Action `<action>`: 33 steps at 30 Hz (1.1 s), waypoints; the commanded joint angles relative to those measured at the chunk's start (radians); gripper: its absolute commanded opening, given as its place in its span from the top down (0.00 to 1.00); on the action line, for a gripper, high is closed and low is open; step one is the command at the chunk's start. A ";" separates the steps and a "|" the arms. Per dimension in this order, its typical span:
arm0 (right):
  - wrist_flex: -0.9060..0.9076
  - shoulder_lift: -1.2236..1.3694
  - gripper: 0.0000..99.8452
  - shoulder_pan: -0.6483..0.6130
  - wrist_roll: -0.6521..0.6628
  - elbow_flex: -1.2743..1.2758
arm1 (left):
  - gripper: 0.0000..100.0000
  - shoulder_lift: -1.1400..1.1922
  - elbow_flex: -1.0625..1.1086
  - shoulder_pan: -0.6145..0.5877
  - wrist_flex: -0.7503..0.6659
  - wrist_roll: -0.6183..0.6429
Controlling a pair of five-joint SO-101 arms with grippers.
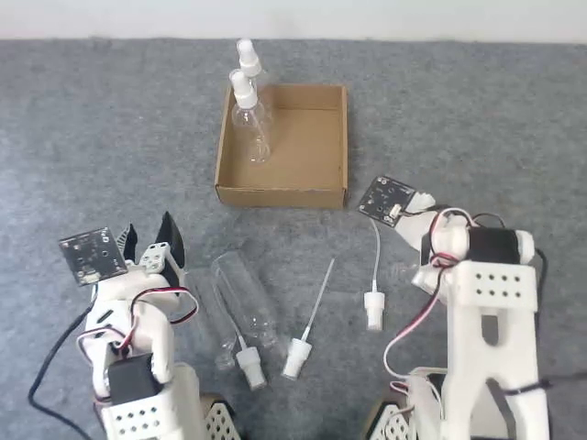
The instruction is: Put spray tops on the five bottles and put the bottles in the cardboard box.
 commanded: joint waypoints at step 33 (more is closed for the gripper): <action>-0.417 0.588 0.90 -0.013 0.080 -0.009 | 0.81 -0.017 -0.012 -0.005 0.002 -0.009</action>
